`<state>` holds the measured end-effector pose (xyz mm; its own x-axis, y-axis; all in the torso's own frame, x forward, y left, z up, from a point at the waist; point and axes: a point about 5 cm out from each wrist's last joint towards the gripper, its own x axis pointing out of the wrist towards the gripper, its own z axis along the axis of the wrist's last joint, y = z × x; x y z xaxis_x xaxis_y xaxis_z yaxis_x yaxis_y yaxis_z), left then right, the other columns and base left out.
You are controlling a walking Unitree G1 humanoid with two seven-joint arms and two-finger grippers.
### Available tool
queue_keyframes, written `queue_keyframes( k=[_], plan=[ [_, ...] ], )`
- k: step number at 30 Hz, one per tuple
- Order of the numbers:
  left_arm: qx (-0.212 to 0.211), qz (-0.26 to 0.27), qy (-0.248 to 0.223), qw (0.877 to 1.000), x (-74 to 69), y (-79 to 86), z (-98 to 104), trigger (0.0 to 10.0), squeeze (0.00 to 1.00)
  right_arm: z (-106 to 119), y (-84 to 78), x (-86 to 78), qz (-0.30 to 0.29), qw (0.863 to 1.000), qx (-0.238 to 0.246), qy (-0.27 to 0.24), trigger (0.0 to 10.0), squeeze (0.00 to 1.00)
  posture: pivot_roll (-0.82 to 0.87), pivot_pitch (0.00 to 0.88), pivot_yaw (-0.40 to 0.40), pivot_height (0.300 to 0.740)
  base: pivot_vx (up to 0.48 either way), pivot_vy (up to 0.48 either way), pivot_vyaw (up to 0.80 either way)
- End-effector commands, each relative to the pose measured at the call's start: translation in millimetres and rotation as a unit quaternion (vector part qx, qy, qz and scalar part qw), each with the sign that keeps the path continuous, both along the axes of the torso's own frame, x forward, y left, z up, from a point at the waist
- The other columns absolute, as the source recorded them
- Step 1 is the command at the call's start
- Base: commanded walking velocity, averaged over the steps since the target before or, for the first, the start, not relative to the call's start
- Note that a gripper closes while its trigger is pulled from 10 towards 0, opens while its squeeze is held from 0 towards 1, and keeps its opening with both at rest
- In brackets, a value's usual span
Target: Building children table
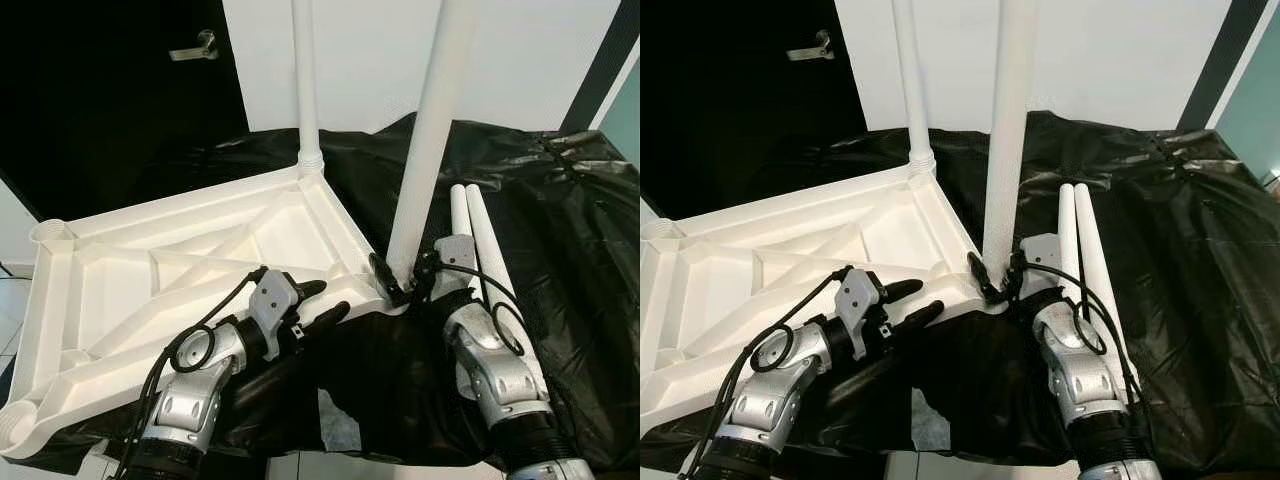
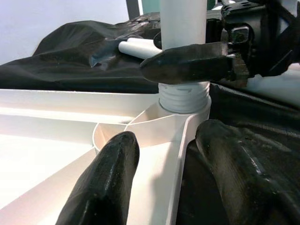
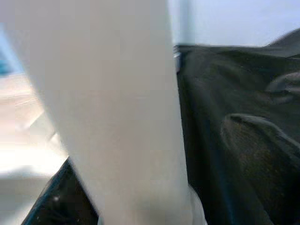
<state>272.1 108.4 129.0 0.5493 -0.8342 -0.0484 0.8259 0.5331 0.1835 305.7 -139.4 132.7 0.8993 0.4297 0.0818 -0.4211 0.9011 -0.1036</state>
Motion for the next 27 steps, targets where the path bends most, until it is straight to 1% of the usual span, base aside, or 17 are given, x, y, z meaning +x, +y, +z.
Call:
queue_keyframes(
  k=[1, 2, 3, 5, 6, 8, 9, 10, 12, 13, 14, 16, 17, 22, 25, 26, 27],
  plan=[
    [-0.002, 0.052, -0.011, 0.999, 5.6, 7.6, 2.4, 10.0, 0.0, -1.5, -2.2, 2.1, 0.041, 0.999, -0.006, 0.005, 10.0, 0.55, -0.01, 0.0, 0.003, 0.74, 0.0, 0.0, 0.0],
    [-0.002, 0.052, -0.011, 0.999, 5.6, 7.6, 2.4, 10.0, 0.0, -1.5, -2.2, 2.1, 0.041, 0.999, -0.006, 0.005, 10.0, 0.55, -0.01, 0.0, 0.003, 0.74, 0.0, 0.0, 0.0],
    [-0.004, 0.055, -0.012, 0.998, 6.4, 8.4, 3.2, 10.0, 0.0, -1.3, -1.6, 5.5, 0.064, 0.998, -0.012, 0.009, 10.0, 0.0, -0.01, 0.0, 0.002, 0.74, 0.0, 0.0, 0.0],
    [-0.006, 0.058, -0.015, 0.998, 7.8, 8.8, 4.7, 10.0, 0.0, 0.4, 0.7, 12.3, 0.109, 0.994, -0.027, 0.01, 10.0, 0.0, -0.01, 0.0, -0.001, 0.74, 0.0, 0.0, 0.0],
    [-0.006, 0.058, -0.015, 0.998, 7.8, 8.8, 4.7, 10.0, 0.0, 0.4, 0.7, 12.3, 0.109, 0.994, -0.027, 0.01, 10.0, 0.0, -0.01, 0.0, -0.001, 0.74, 0.0, 0.0, 0.0],
    [-0.007, 0.06, -0.017, 0.998, 8.7, 8.9, 5.8, 10.0, 0.0, -0.4, 3.7, 18.9, 0.149, 0.987, -0.049, 0.021, 10.0, 0.0, 0.0, 0.0, -0.003, 0.74, 0.0, 0.0, 0.0],
    [-0.007, 0.06, -0.017, 0.998, 8.7, 8.9, 5.8, 10.0, 0.0, -0.4, 3.7, 18.9, 0.149, 0.987, -0.049, 0.021, 10.0, 0.0, 0.0, 0.0, -0.003, 0.74, 0.0, 0.0, 0.0],
    [-0.006, 0.061, -0.019, 0.998, 9.2, 9.2, 6.5, 10.0, 0.0, -1.6, 4.8, 22.7, 0.171, 0.982, -0.069, 0.028, 10.0, 0.0, 0.01, 0.0, -0.005, 0.74, 0.0, 0.0, 0.0],
    [-0.006, 0.061, -0.02, 0.998, 9.3, 9.4, 6.8, 10.0, 0.0, -2.1, 4.9, 23.6, 0.176, 0.981, -0.077, 0.029, 10.0, 0.0, 0.01, 0.0, -0.005, 0.74, 0.0, 0.0, 0.0],
    [-0.005, 0.061, -0.021, 0.998, 9.1, 9.7, 7.2, 10.0, 0.0, -2.7, 4.7, 23.8, 0.183, 0.979, -0.08, 0.032, 5.0, 0.0, 0.02, 0.0, -0.009, 0.74, 0.0, 0.0, 0.0],
    [-0.005, 0.061, -0.021, 0.998, 9.1, 10.2, 7.5, 10.0, 0.0, -3.6, 4.1, 24.5, 0.186, 0.978, -0.084, 0.034, 2.5, 0.0, 0.02, 0.0, -0.009, 0.74, 0.0, 0.0, 0.0],
    [-0.005, 0.062, -0.021, 0.998, 9.1, 10.6, 7.7, 10.0, 0.0, -4.1, 3.6, 24.9, 0.188, 0.978, -0.086, 0.036, 2.5, 0.0, 0.02, 0.0, -0.009, 0.74, 0.0, 0.0, 0.0],
    [-0.004, 0.062, -0.021, 0.998, 8.8, 11.3, 7.9, 10.0, 0.0, -4.3, 3.1, 25.1, 0.19, 0.977, -0.084, 0.036, 0.0, 0.0, 0.02, 0.0, -0.008, 0.74, 0.0, 0.0, 0.0],
    [-0.001, 0.064, -0.019, 0.998, 6.7, 14.4, 6.7, 10.0, 0.0, -7.8, 1.0, 24.4, 0.187, 0.979, -0.075, 0.043, 0.0, 0.0, 0.03, 0.0, -0.005, 0.74, 0.0, 0.0, 0.0],
    [0.0, 0.066, -0.017, 0.998, 6.7, 15.5, 6.0, 10.0, 0.0, -12.9, -3.0, 25.5, 0.153, 0.984, -0.072, 0.051, 0.0, 0.0, 0.02, 0.0, -0.005, 0.74, 0.0, 0.0, 0.0],
    [0.0, 0.066, -0.017, 0.998, 6.7, 15.5, 6.0, 10.0, 0.0, -12.9, -3.0, 25.5, 0.153, 0.984, -0.072, 0.051, 0.0, 0.0, 0.02, 0.0, -0.005, 0.74, 0.0, 0.0, 0.0],
    [0.0, 0.066, -0.017, 0.998, 7.3, 15.3, 6.0, 10.0, 0.0, -15.1, -4.5, 26.2, 0.134, 0.987, -0.073, 0.054, 0.0, 0.0, 0.02, 0.0, -0.005, 0.74, 0.0, 0.0, 0.0]
  ],
)
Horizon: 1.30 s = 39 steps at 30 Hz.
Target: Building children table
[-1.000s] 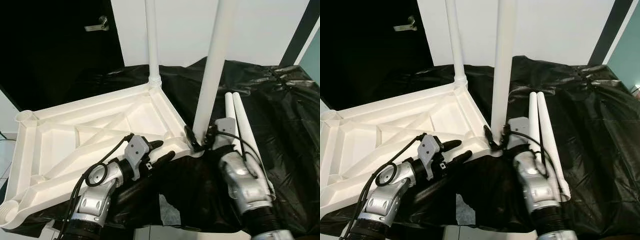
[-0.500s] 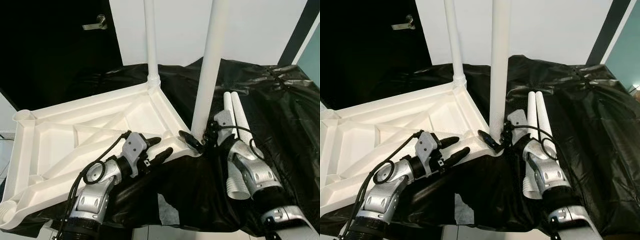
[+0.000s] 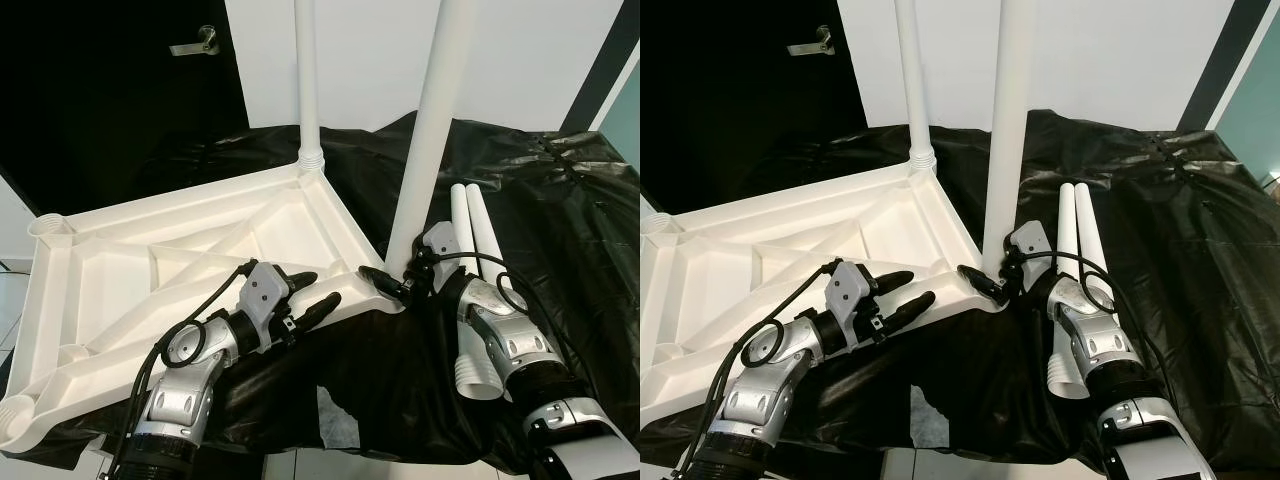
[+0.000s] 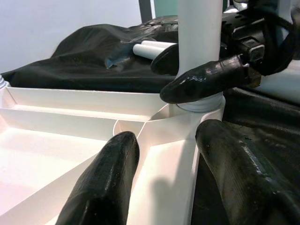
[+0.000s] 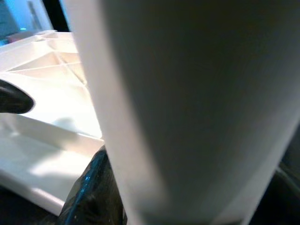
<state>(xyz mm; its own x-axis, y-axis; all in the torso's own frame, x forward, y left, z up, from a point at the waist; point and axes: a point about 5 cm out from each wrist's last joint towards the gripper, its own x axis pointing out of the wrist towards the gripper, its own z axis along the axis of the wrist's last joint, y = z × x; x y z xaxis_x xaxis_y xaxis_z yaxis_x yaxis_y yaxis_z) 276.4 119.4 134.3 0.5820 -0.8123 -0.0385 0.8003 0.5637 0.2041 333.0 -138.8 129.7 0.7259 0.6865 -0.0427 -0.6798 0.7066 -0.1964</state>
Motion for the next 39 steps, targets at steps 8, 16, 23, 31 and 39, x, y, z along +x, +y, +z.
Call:
queue_keyframes(
  k=[8, 16, 23, 31, 39],
  plan=[
    [0.001, 0.043, -0.006, 0.999, 4.3, 4.1, 0.1, 10.0, 0.0, -20.4, -1.3, -5.8, -0.14, 0.99, 0.019, 0.023, 10.0, 0.0, 0.0, 0.0, 0.001, 0.74, 0.0, 0.0, 0.0],
    [-0.008, 0.05, -0.01, 0.999, 7.8, 1.7, 2.4, 10.0, 0.0, -25.0, 7.1, -19.2, -0.308, 0.949, 0.063, 0.022, 10.0, 0.0, 0.0, 0.0, 0.001, 0.74, 0.0, 0.0, 0.0],
    [-0.006, 0.046, -0.009, 0.999, 6.8, -0.4, 0.9, 10.0, 0.0, -27.8, 15.7, -23.0, -0.362, 0.929, 0.073, 0.026, 10.0, 0.0, -0.01, 0.0, 0.002, 0.74, 0.0, 0.0, 0.0],
    [-0.008, 0.039, -0.015, 0.999, 10.4, -6.0, 3.3, 10.0, 0.0, -13.9, 14.7, -21.4, -0.346, 0.935, 0.084, 0.004, 10.0, 0.0, -0.03, 0.0, 0.007, 0.74, 0.0, 0.0, 0.0],
    [-0.002, 0.04, -0.016, 0.999, 10.9, -2.2, 4.1, 10.0, 0.0, -11.0, 5.3, -24.1, -0.332, 0.941, 0.072, -0.005, 10.0, 1.0, -0.02, 0.0, 0.006, 0.74, 0.0, 0.0, 0.0]
  ],
)
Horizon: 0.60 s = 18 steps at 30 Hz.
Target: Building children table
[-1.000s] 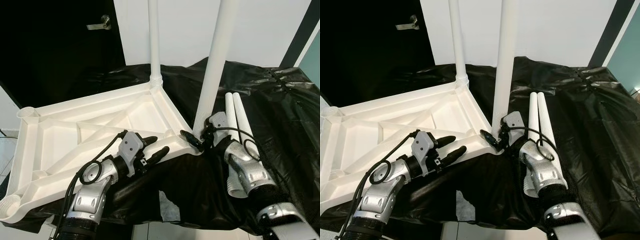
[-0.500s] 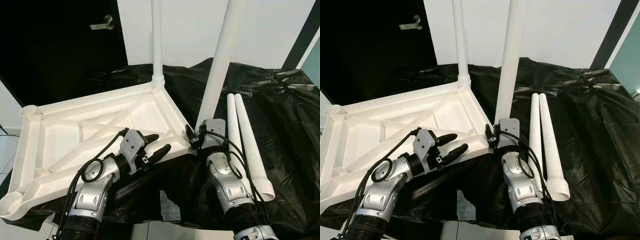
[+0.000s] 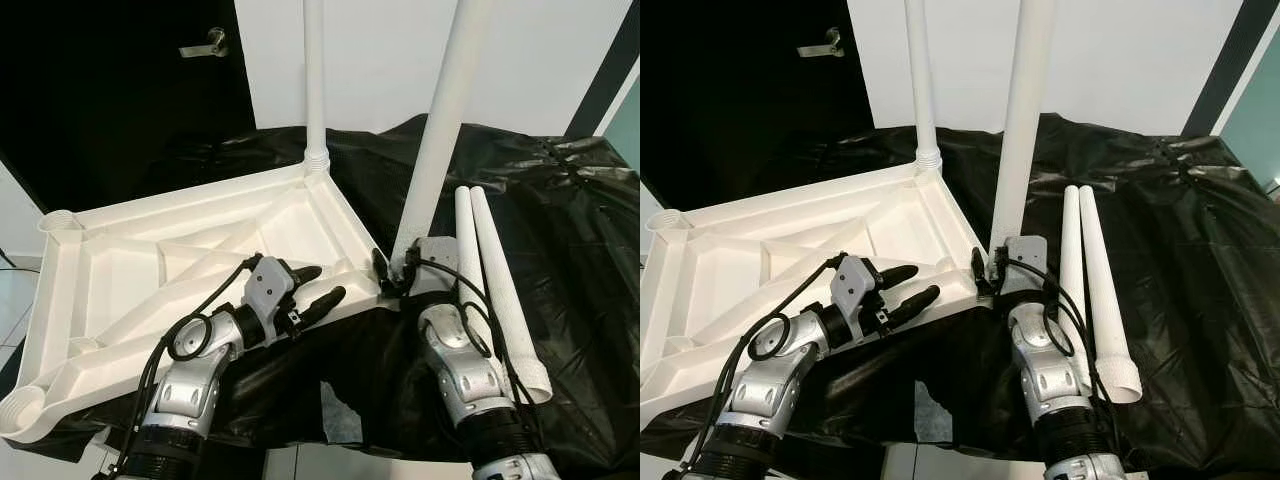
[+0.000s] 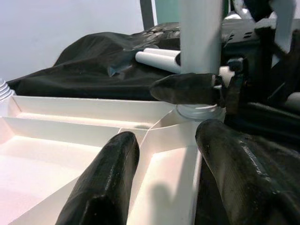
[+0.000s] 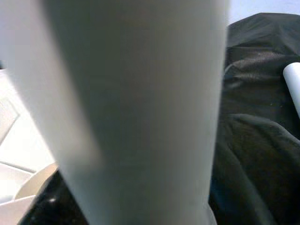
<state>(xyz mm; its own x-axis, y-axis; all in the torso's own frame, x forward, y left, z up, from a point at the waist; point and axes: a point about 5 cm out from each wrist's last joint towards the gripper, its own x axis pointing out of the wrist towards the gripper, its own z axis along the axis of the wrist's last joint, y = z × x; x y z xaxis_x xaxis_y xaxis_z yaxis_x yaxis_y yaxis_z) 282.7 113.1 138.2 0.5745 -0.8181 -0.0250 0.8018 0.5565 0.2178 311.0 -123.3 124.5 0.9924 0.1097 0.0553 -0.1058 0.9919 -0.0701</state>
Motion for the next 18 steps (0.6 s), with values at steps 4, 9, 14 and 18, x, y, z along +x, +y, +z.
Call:
queue_keyframes(
  k=[4, 9, 14, 18],
  plan=[
    [0.009, 0.052, -0.006, 0.999, 5.7, 9.4, -0.3, 10.0, 0.0, -1.7, -12.9, -9.0, 0.018, 1.0, 0.003, 0.004, 10.0, 0.0, -0.02, 0.0, 0.007, 0.74, 0.0, 0.0, 0.0],
    [0.024, 0.065, -0.008, 0.998, 8.2, 22.2, 0.5, 10.0, 0.0, -1.9, -11.4, -21.4, 0.042, 0.999, 0.004, 0.007, 10.0, 0.0, -0.02, 0.0, 0.014, 0.74, 0.0, 0.0, 0.0],
    [0.045, 0.077, -0.009, 0.996, 11.3, 37.9, 0.7, 10.0, 0.0, -3.2, -10.7, -32.6, 0.047, 0.999, 0.015, 0.011, 10.0, 0.0, -0.03, 0.0, 0.025, 0.74, 0.0, 0.0, 0.0],
    [0.086, 0.08, -0.011, 0.993, 13.6, 53.4, -0.7, 10.0, 0.0, -4.8, -12.0, -40.2, 0.044, 0.999, 0.013, 0.015, 10.0, 0.0, -0.03, 0.0, 0.03, 0.74, 0.0, 0.0, 0.0]
  ],
)
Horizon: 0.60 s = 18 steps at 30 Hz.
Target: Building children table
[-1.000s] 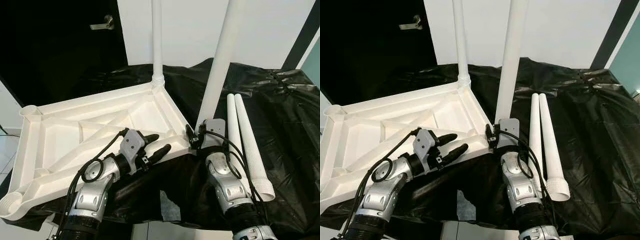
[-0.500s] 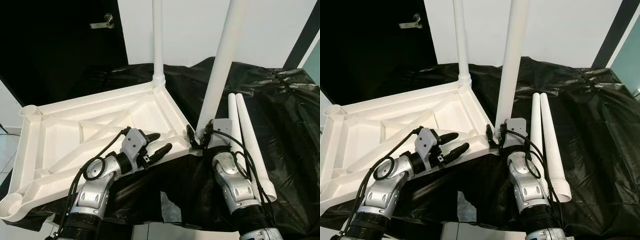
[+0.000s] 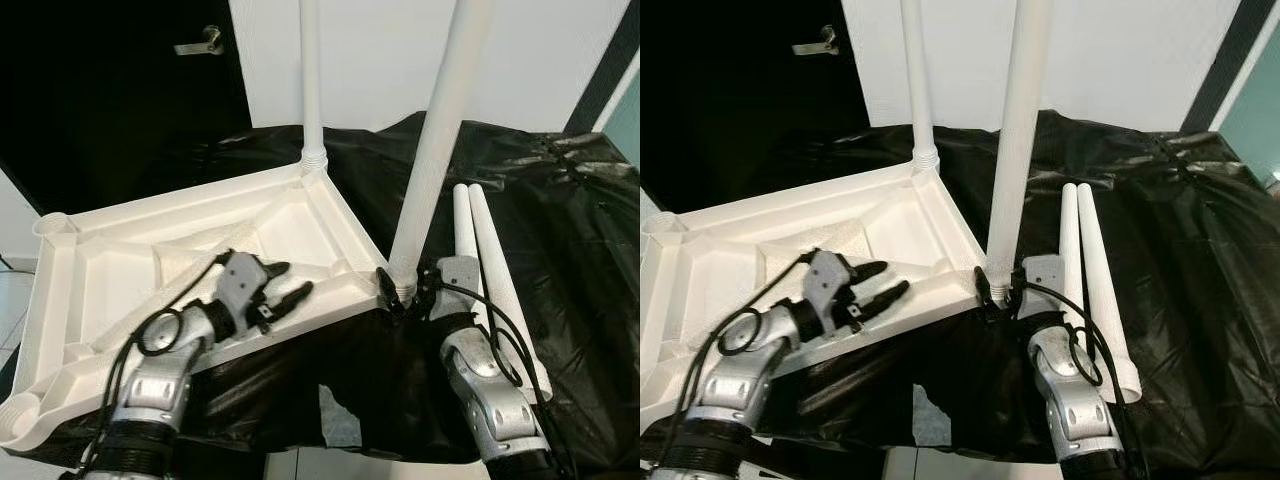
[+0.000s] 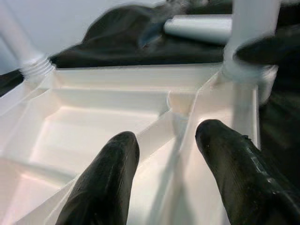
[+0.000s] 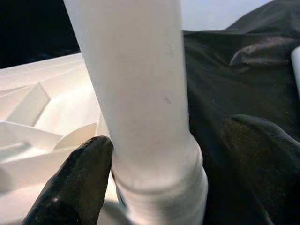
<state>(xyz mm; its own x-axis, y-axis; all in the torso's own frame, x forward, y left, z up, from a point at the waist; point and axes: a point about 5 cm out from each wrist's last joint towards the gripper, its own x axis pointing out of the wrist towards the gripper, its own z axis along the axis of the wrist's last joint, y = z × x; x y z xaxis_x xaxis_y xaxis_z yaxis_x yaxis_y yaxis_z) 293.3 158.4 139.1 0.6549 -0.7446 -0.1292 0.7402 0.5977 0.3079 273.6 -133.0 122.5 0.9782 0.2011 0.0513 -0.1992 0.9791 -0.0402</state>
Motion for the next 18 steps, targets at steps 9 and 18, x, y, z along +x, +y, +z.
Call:
queue_keyframes(
  k=[9, 18],
  plan=[
    [0.091, 0.01, 0.035, 0.995, -0.6, 30.5, -12.9, 10.0, 0.0, -1.7, -3.2, -6.6, -0.009, 1.0, 0.0, 0.015, 10.0, 0.0, -0.04, 0.0, 0.048, 0.74, 0.0, 0.0, 0.0],
    [0.17, -0.024, 0.111, 0.979, -11.3, 44.1, -31.6, 10.0, 0.0, -1.0, 0.7, -5.1, -0.009, 1.0, -0.001, 0.017, 10.0, 0.0, -0.03, 0.0, 0.05, 0.74, 0.0, 0.0, 0.0]
  ],
)
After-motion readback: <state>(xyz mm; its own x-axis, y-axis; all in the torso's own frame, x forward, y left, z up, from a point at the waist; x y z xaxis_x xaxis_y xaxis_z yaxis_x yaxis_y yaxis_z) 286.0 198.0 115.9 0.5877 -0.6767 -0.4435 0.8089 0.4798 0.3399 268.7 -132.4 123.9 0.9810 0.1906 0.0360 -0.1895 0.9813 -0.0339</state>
